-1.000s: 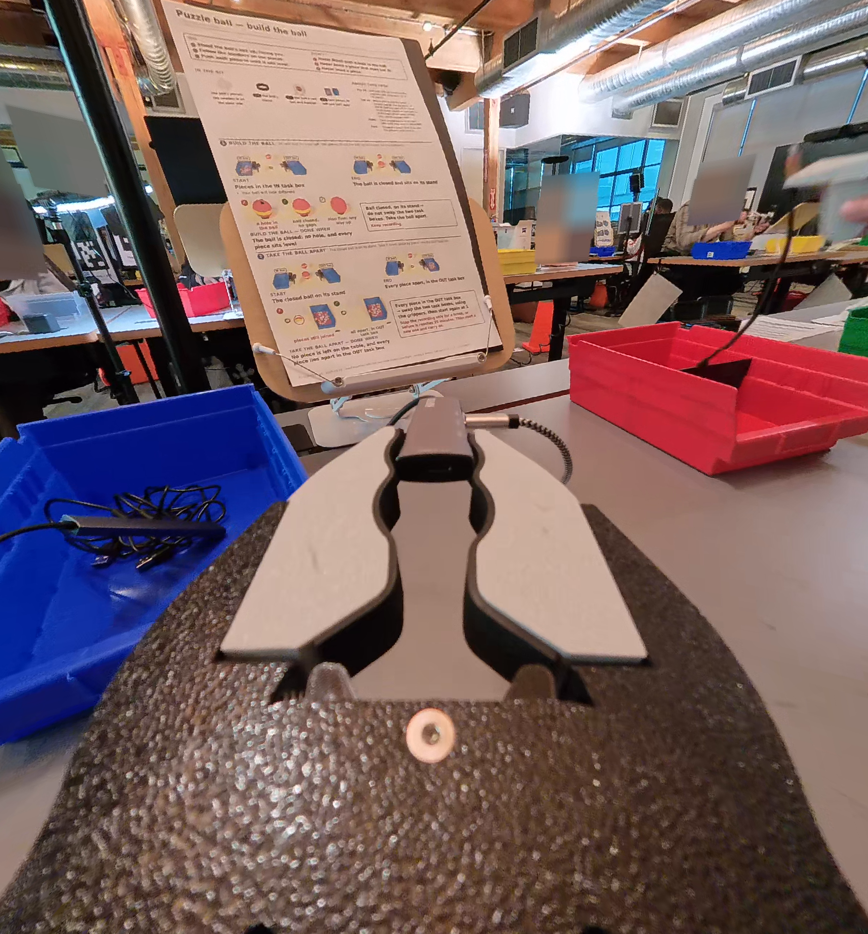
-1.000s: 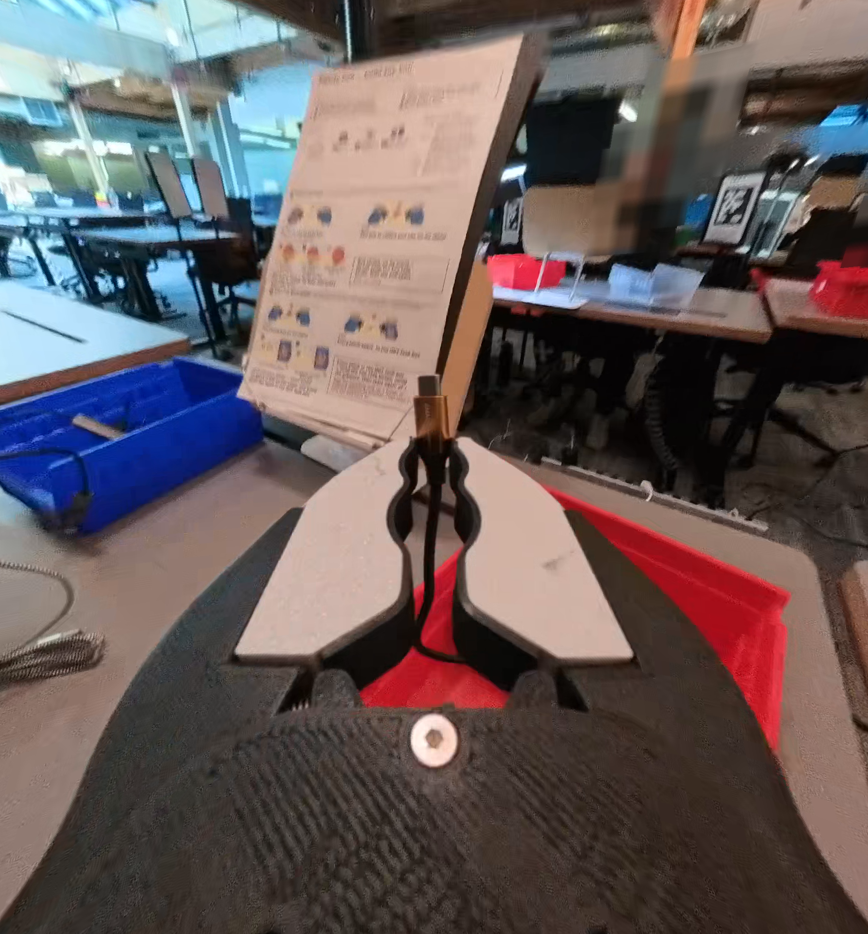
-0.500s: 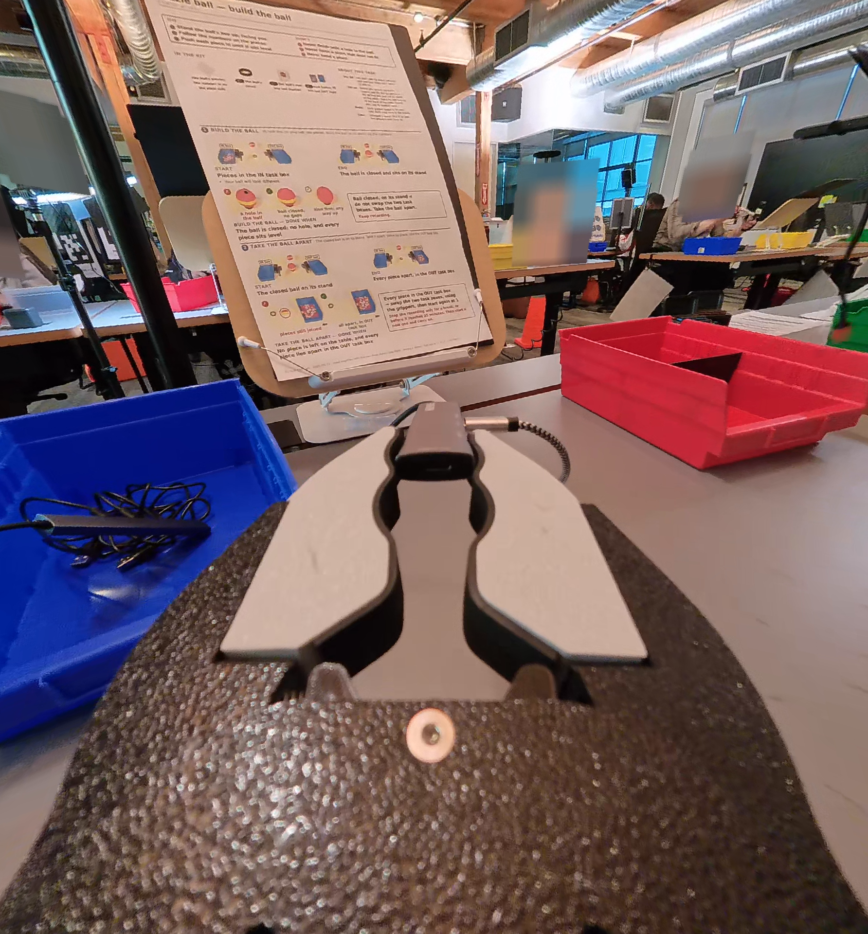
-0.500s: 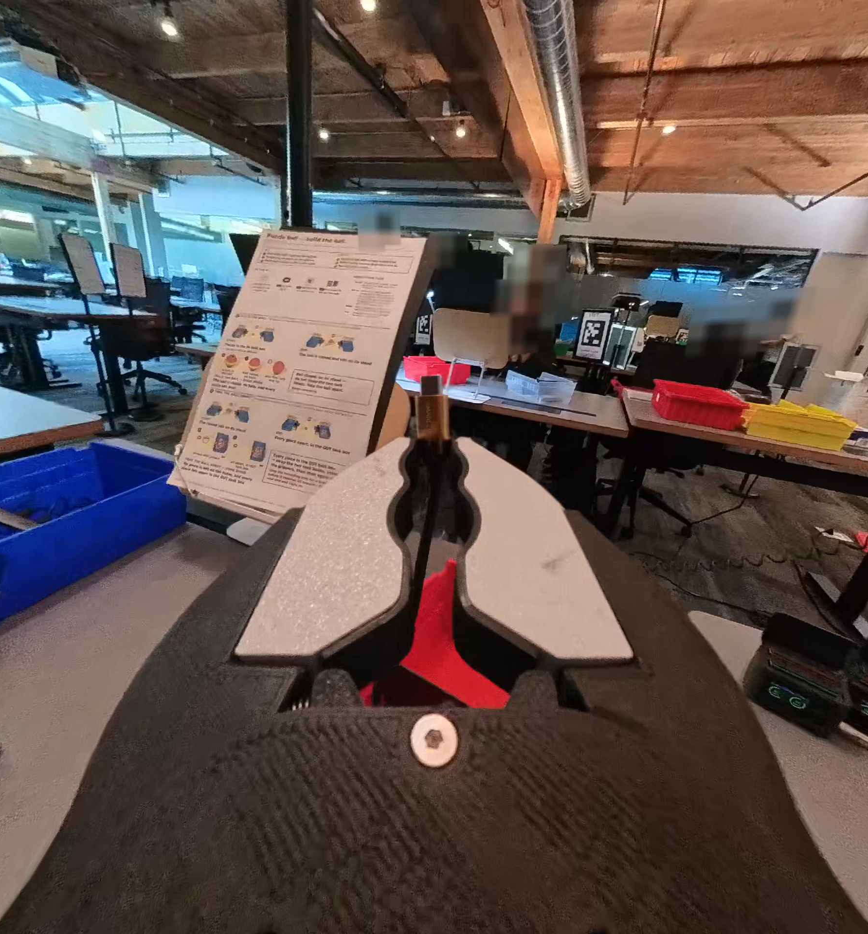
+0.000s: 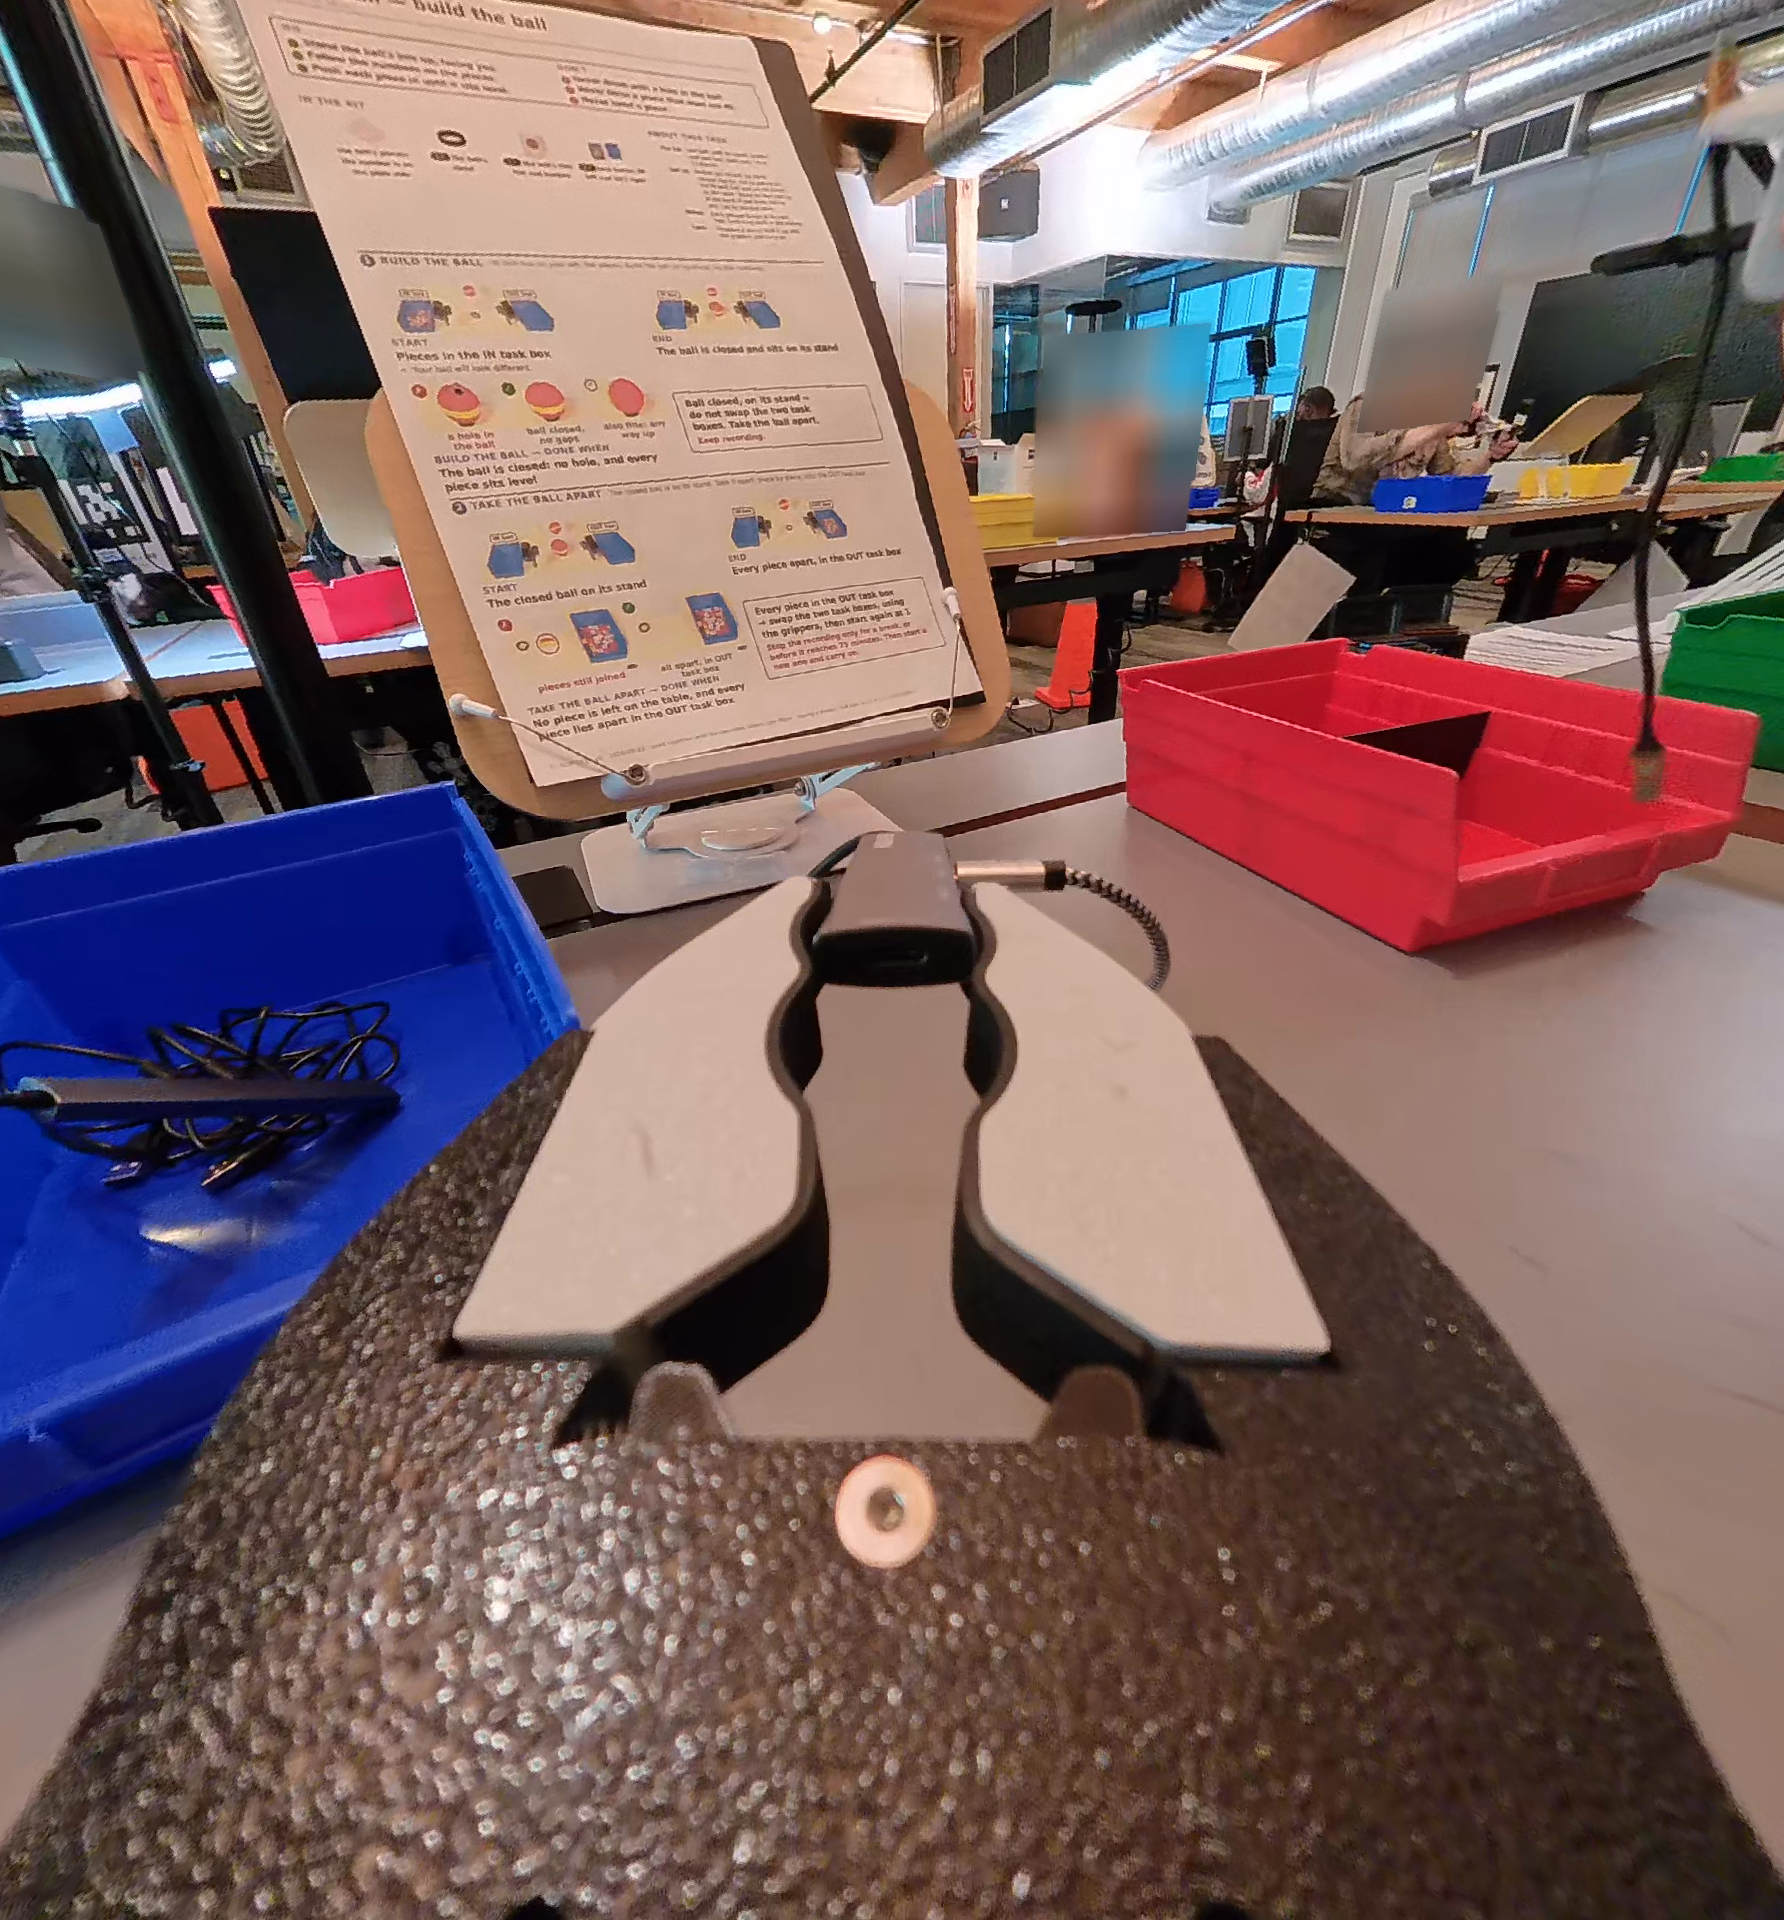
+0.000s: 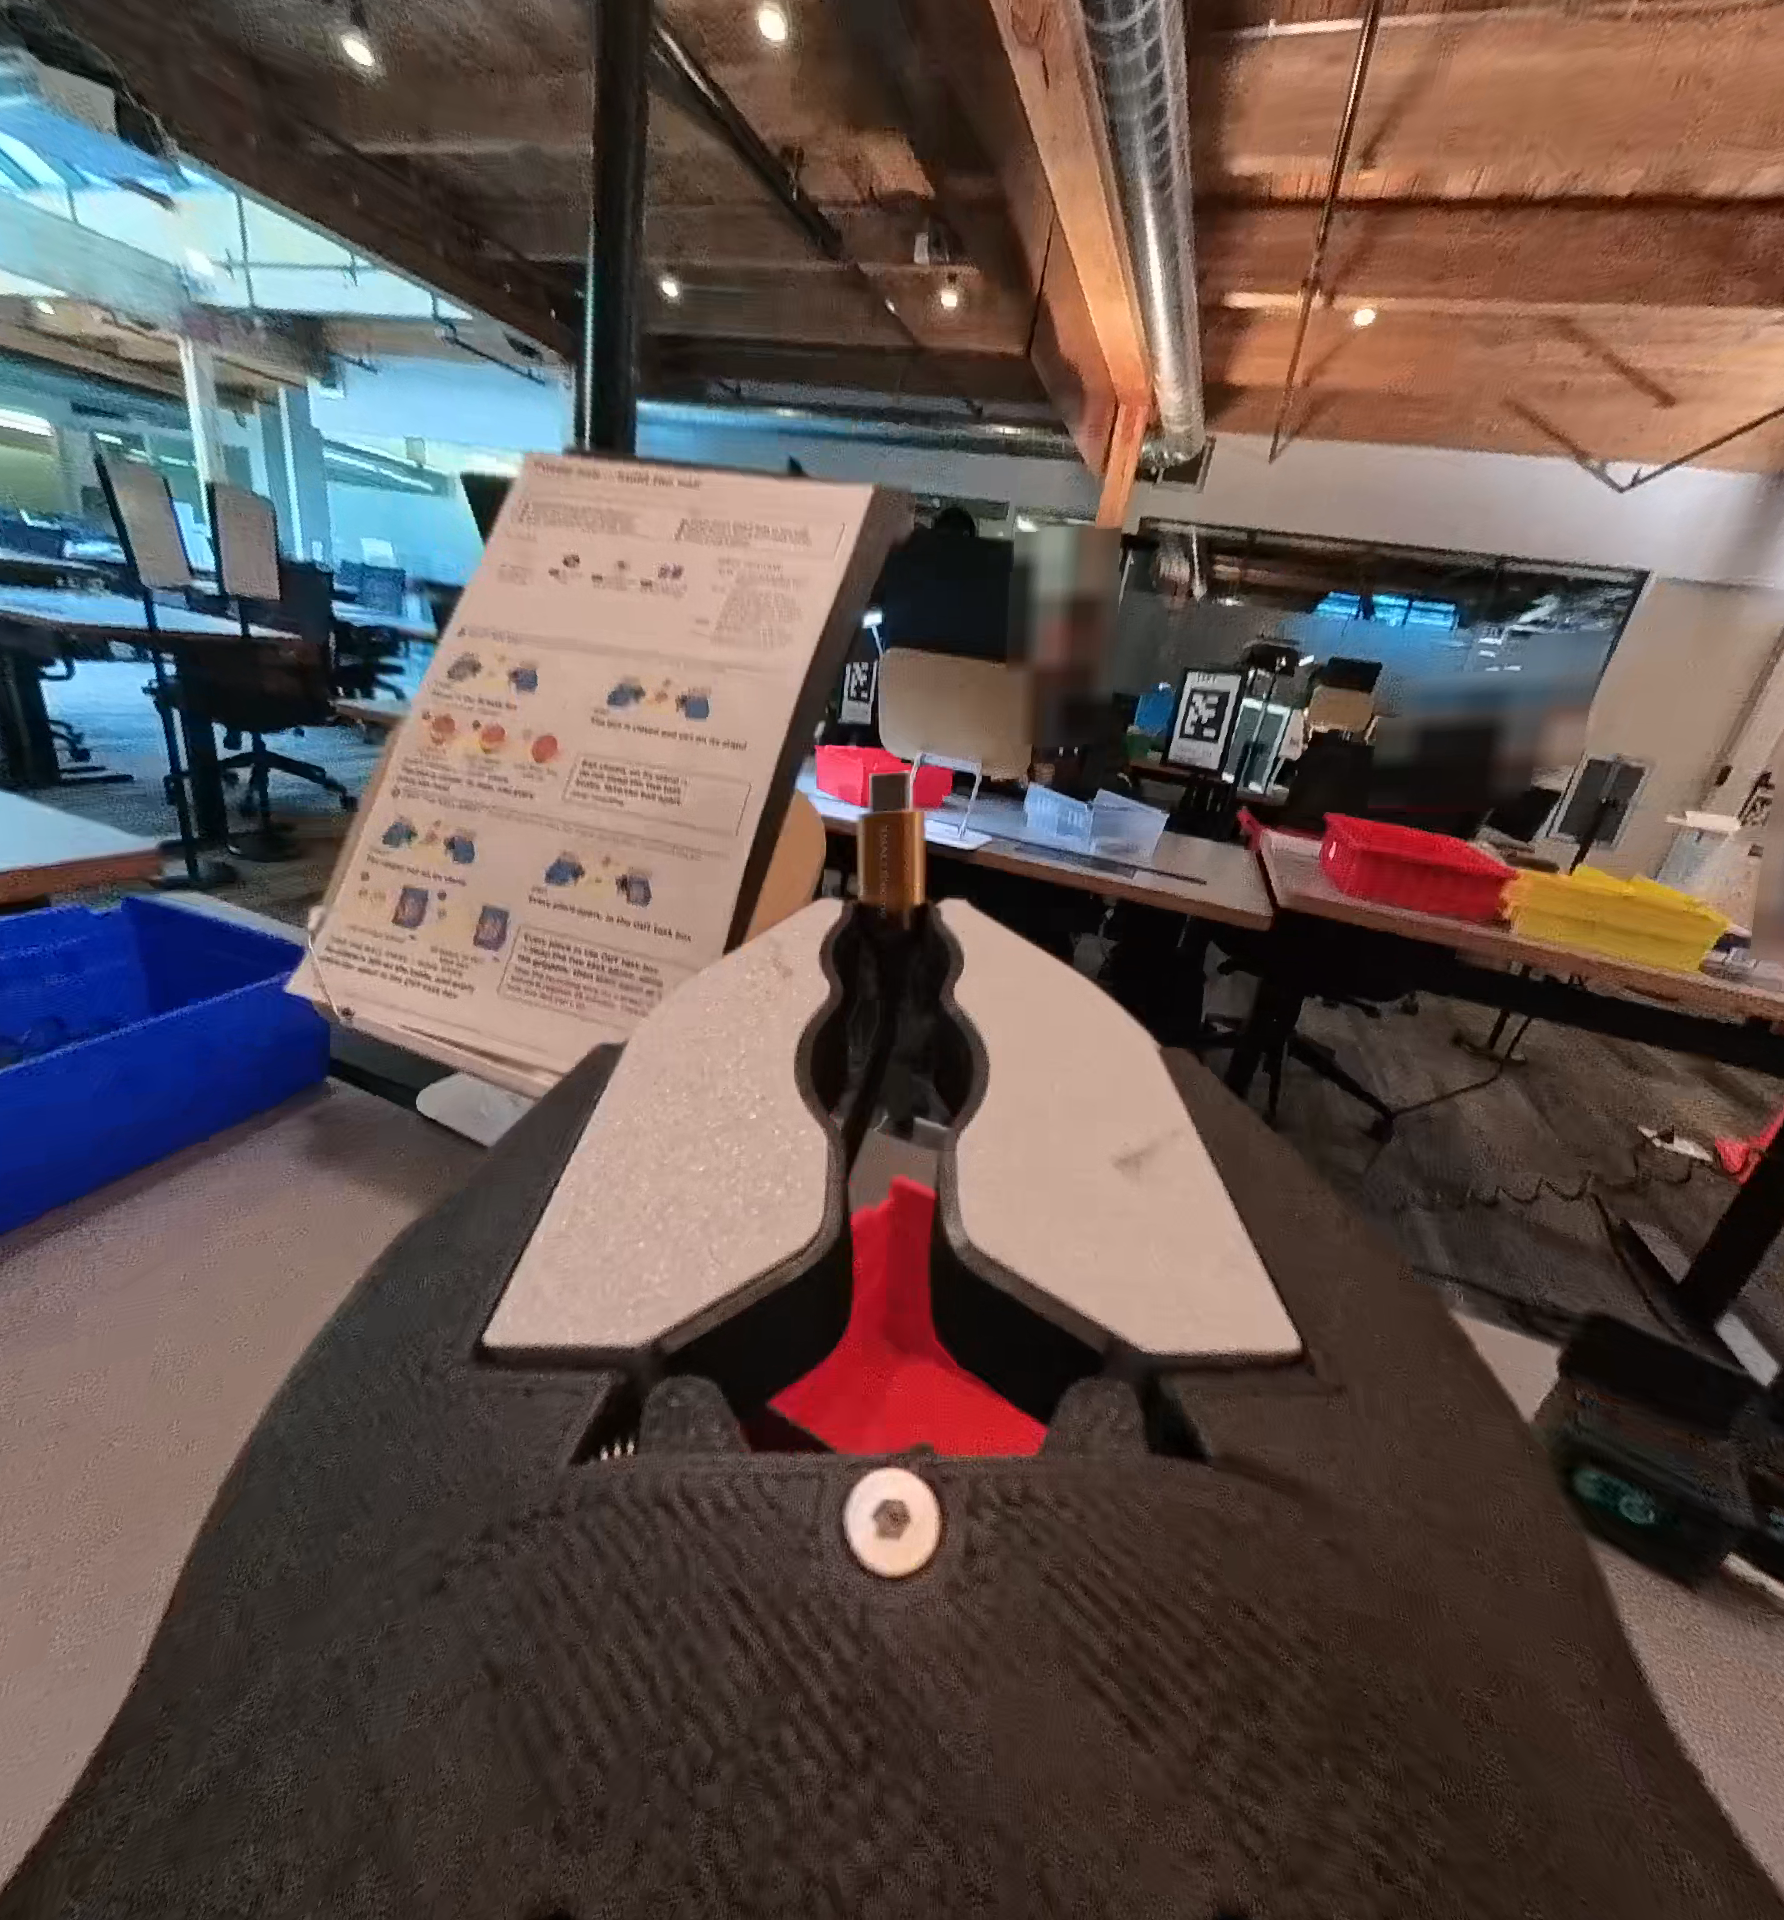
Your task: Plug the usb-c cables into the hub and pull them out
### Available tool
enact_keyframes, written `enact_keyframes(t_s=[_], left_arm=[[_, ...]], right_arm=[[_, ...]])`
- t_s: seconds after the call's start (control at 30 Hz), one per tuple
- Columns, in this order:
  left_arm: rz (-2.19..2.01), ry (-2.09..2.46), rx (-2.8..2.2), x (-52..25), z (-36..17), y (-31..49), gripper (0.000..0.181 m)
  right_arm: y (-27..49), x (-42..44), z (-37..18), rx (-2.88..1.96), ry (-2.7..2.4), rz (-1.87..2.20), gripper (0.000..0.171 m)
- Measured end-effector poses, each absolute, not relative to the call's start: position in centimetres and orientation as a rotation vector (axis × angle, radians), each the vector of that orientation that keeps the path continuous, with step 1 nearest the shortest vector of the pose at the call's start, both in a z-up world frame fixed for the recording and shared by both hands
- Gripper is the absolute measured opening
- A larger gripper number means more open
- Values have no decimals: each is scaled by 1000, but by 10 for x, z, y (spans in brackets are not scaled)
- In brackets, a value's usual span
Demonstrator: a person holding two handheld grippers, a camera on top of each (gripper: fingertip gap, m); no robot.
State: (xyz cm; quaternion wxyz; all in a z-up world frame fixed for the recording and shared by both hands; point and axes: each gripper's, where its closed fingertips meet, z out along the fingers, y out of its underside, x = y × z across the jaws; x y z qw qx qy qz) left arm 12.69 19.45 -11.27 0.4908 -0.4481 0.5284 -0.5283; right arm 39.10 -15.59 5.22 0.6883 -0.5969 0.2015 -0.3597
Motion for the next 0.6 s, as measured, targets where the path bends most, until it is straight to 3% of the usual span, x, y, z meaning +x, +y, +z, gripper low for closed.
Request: enact_keyframes(t_s=[0.17,0.47,0.6], left_arm=[[-1289,1289,-1090,129,-115,192,23],[-1288,1284,-1103,128,-117,197,23],[-1290,1283,-1106,129,-117,197,23]], right_arm=[[-157,396,74,-1342,438,-843,12],[-149,409,-19,-1543,577,-757,12],[-128,412,-86,-1786,626,-659,11]])
